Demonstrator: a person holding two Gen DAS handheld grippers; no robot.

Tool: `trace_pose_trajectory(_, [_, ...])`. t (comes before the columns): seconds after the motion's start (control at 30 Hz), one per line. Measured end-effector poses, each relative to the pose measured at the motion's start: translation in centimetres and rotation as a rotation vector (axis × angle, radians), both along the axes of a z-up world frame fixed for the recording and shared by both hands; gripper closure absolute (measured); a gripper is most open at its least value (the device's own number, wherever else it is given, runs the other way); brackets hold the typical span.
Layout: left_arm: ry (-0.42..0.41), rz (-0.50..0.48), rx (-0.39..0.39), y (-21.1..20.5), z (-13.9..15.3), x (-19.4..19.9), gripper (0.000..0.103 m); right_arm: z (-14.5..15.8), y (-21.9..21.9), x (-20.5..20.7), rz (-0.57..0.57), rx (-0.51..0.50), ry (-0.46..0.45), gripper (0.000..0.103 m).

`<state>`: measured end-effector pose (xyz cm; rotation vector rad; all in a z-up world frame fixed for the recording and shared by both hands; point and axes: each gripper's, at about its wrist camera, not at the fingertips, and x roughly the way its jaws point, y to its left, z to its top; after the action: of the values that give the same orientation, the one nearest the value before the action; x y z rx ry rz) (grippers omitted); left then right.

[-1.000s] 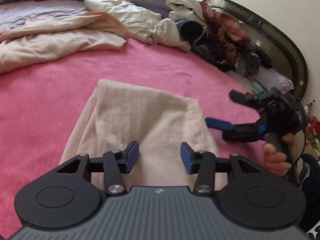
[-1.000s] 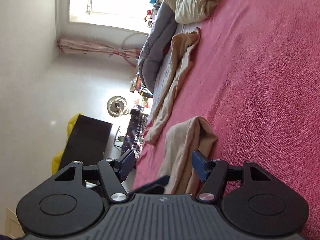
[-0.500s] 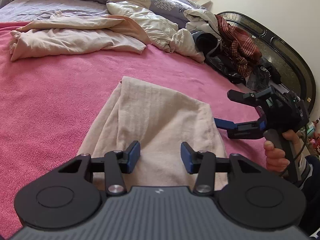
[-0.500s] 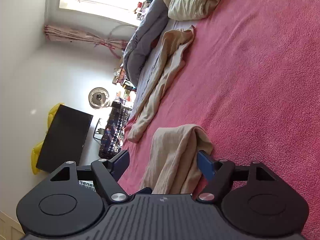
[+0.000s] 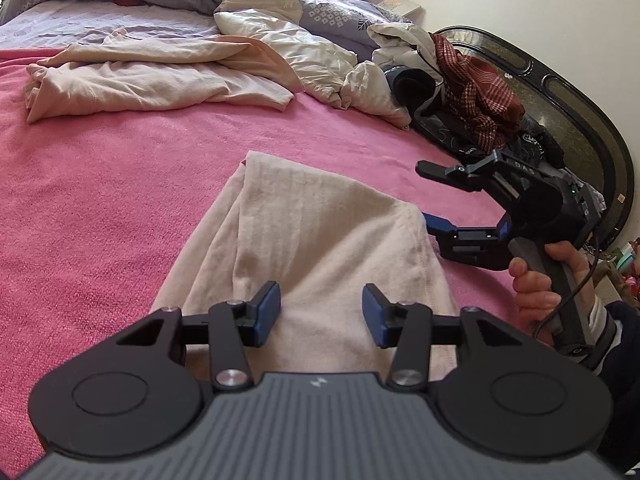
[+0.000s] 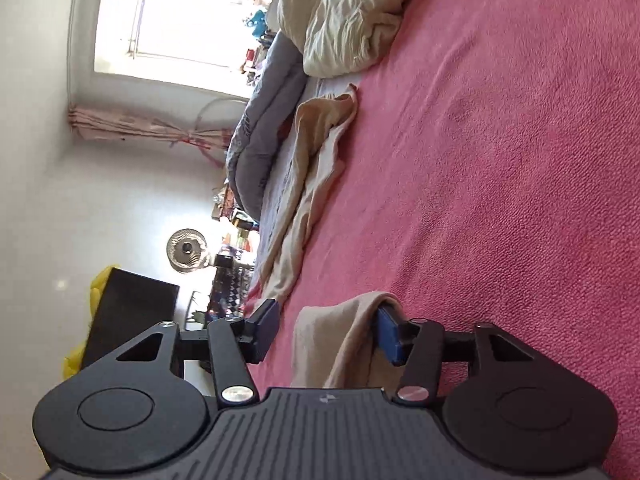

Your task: Fold clothes

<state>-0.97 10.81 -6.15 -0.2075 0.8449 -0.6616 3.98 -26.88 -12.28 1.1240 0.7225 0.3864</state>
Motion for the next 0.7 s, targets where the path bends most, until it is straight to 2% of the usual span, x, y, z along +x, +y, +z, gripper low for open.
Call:
trace_pose_trajectory(0.1, [-0.005,-0.009,0.009,0.0,0.1,-0.1,0.050,0.0,-0.6,-0.7,-0.032,-0.011,-0.010,0.051])
trace_pose_trajectory(0.23, [-0.016,-0.018,0.027,0.0,0.5,-0.2,0.050,0.5,-5.0,-2.3,-0.190,-0.050,-0.034,0.044])
trace_pose_trajectory(0.3, [-0.055,-0.036,0.067,-0.4,1.4,0.1,0.050,2.2,-4.9,-2.7,-0.157,-0.246,-0.088,0.036])
trace_pose_trajectory(0.37, [-0.131,-0.058,0.110,-1.0,2.7,1.0,0.049,3.9,-2.7,-2.6,-0.053,-0.521,-0.148,0.035])
trace_pose_trajectory(0.43, [-0.154,-0.073,0.115,-1.3,3.3,2.9,0.047,4.3,-0.2,-1.9,0.054,-0.674,-0.200,0.035])
trace_pose_trajectory(0.47, [-0.158,-0.077,0.117,-1.5,3.6,3.9,0.047,4.1,1.0,-1.3,0.103,-0.716,-0.221,0.035])
trace_pose_trajectory(0.6, [-0.173,-0.083,0.121,-2.0,4.1,6.6,0.047,3.0,3.1,0.2,0.227,-0.701,-0.247,0.034])
trace_pose_trajectory(0.7, [-0.183,-0.090,0.134,-2.2,3.6,7.0,0.047,3.0,3.7,0.7,0.278,-0.660,-0.255,0.034])
